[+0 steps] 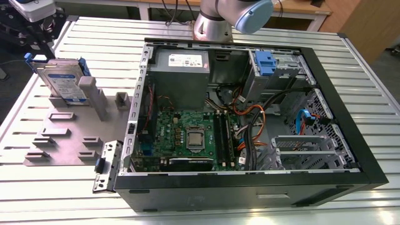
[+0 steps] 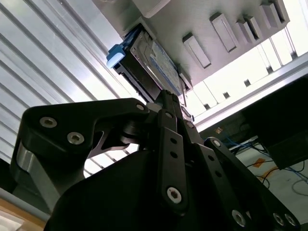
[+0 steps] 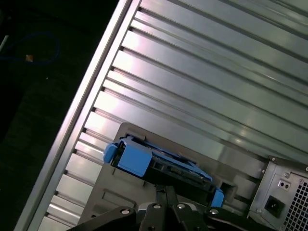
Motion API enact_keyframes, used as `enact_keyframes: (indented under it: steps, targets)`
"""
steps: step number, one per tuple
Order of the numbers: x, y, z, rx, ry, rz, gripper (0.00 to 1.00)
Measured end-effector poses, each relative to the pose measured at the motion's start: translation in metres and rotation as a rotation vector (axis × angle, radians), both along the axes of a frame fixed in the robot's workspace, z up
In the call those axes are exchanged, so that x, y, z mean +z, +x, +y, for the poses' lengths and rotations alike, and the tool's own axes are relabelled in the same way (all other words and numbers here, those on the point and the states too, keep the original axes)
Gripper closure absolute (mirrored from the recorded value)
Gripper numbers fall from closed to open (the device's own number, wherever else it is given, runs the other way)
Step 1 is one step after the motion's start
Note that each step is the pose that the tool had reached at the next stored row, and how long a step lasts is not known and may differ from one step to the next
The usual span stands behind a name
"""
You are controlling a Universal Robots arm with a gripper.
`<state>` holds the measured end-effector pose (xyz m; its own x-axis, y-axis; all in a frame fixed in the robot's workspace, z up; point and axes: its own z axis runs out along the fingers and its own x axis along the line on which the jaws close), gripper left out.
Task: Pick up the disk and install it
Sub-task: 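Pick up the disk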
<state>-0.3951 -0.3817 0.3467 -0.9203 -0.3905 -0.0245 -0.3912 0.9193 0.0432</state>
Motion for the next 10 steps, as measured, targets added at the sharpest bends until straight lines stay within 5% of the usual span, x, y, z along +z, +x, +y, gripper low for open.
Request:
enact_keyframes:
  steps: [7, 10]
  targets:
    - [-0.0001, 0.0, 0.0, 0.116, 0.0, 0.0, 0.89]
    - [-0.0001, 0.0, 0.0, 0.133, 0.0, 0.0001, 0.89]
